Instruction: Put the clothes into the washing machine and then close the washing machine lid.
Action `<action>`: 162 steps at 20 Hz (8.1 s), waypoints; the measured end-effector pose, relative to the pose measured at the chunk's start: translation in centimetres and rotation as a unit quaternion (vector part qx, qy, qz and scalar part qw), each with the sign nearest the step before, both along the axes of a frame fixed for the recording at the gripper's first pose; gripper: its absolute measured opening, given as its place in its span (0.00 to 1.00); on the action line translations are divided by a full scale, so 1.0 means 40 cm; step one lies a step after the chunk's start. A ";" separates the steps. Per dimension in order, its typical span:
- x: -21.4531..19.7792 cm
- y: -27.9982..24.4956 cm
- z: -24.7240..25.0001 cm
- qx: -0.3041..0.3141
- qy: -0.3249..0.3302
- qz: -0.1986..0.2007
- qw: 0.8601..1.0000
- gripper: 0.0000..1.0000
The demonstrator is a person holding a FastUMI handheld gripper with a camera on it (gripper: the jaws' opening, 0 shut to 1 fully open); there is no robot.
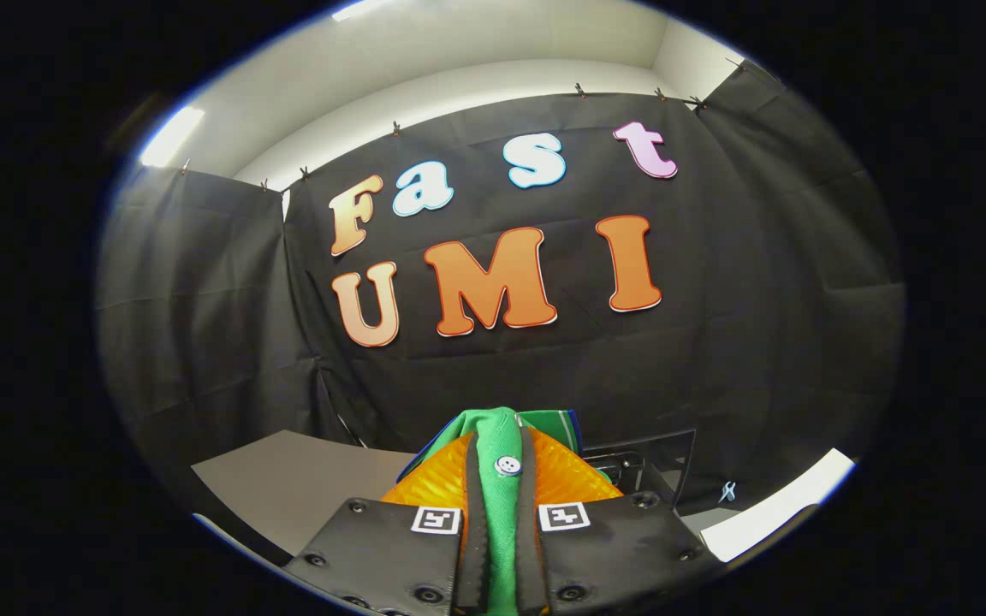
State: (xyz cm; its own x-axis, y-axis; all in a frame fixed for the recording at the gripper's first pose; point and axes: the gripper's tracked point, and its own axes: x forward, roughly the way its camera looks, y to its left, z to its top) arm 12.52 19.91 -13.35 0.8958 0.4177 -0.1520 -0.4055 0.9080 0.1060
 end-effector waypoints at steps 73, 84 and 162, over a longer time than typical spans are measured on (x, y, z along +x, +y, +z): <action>0.224 -0.098 -0.452 -0.053 0.173 -0.007 0.983 0.99; 0.484 0.007 -0.103 -0.071 0.060 -0.005 0.996 0.99; -0.064 -0.104 0.083 -0.052 0.025 -0.151 0.987 0.97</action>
State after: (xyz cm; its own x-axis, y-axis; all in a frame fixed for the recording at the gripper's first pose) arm 9.97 15.75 -10.04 0.9672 0.1130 -0.2274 -0.1114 0.9936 0.0196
